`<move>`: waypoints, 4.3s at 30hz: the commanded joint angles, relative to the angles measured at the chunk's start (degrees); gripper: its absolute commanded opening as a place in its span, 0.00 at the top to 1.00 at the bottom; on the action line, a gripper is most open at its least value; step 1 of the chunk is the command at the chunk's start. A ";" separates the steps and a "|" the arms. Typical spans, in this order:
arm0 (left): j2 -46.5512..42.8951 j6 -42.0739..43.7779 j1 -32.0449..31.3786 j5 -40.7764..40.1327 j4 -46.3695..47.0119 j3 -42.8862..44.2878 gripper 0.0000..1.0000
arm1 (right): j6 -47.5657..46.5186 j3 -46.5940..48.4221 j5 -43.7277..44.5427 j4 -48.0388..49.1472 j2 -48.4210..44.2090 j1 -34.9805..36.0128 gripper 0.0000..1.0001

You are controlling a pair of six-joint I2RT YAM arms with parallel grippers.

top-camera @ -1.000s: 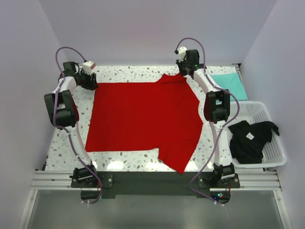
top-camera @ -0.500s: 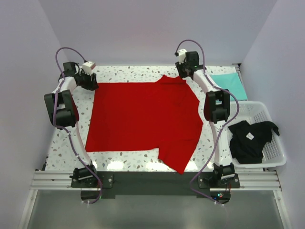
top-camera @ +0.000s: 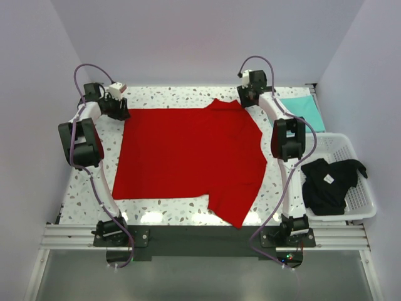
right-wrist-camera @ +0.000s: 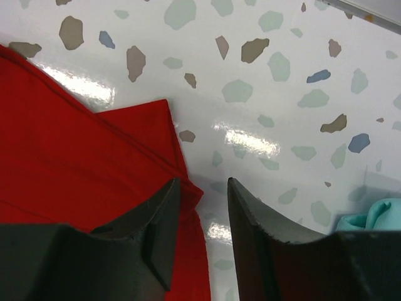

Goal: Fold and stack the t-shirts
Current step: Flatten the tshirt out, then fold the tshirt

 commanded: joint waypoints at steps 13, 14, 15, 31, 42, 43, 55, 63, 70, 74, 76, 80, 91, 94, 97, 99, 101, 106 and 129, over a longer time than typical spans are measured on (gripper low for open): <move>-2.38 -0.27 0.18 1.49 2.09 -0.17 0.47 | 6.31 3.14 -4.15 -5.60 -0.54 -1.28 0.72; -2.38 -0.36 0.18 1.57 2.00 -0.34 0.47 | 6.40 3.15 -4.24 -5.52 -0.45 -1.28 0.74; -2.38 -0.27 0.18 1.58 2.00 -0.25 0.47 | 6.49 3.23 -4.24 -5.51 -0.45 -1.37 0.76; -1.94 -0.71 0.18 2.10 2.44 -0.25 0.47 | 5.08 1.20 -10.83 12.39 -4.24 -1.28 1.00; -2.73 -1.15 0.18 1.40 2.09 -1.31 0.47 | 7.63 4.45 -8.46 40.81 4.20 -1.19 0.41; -3.08 -1.07 0.18 0.97 2.17 -1.22 0.47 | 7.54 5.51 -7.76 38.72 4.64 -1.19 0.13; -3.35 -1.33 0.18 0.87 1.74 0.01 0.47 | -4.58 -2.65 -9.08 11.49 -6.52 -1.19 0.17; -4.14 -0.89 0.27 0.61 1.73 -1.22 0.47 | -5.99 -4.76 -5.56 0.29 -5.99 -1.19 0.26; -4.05 -1.33 0.27 0.43 2.26 -1.31 0.47 | -7.49 -5.91 -2.49 -0.33 -4.94 -1.37 0.28; -3.09 -1.50 0.27 0.08 2.44 0.27 0.47 | -6.79 -5.56 -3.53 0.98 -4.32 -1.37 0.29; -1.86 -1.68 0.27 -0.27 2.18 1.76 0.47 | -5.56 -5.21 -4.32 1.87 -3.71 -1.46 0.31; -0.36 -2.47 0.18 -0.18 1.91 3.26 0.47 | -3.27 -2.14 -5.82 2.13 -1.25 -1.46 0.40; 2.10 -3.79 0.18 -0.36 2.53 6.86 0.47 | 1.04 1.12 -10.48 2.49 2.18 -1.46 0.60; 2.98 -3.44 -0.08 -0.97 2.35 8.27 0.46 | 0.34 0.07 -11.00 2.05 2.27 -1.46 0.73; 4.38 -1.95 -0.35 -1.41 1.48 10.38 0.46 | -0.37 -0.11 -11.62 1.25 2.45 -1.45 0.85; 5.52 -1.07 -0.35 -0.54 0.60 12.04 0.46 | -0.28 0.42 -11.36 0.55 2.62 -1.37 1.00; 6.31 0.51 -0.35 0.34 -0.37 13.10 0.46 | -0.28 0.77 -10.57 0.29 2.62 -1.46 1.00; 8.16 4.20 -0.96 1.67 -2.92 15.04 0.46 | -0.37 -0.28 -10.04 1.43 1.57 -1.46 1.00; 14.85 6.49 -2.63 -0.80 -4.24 19.35 0.68 | 0.86 0.77 -9.78 2.21 0.52 -1.54 1.00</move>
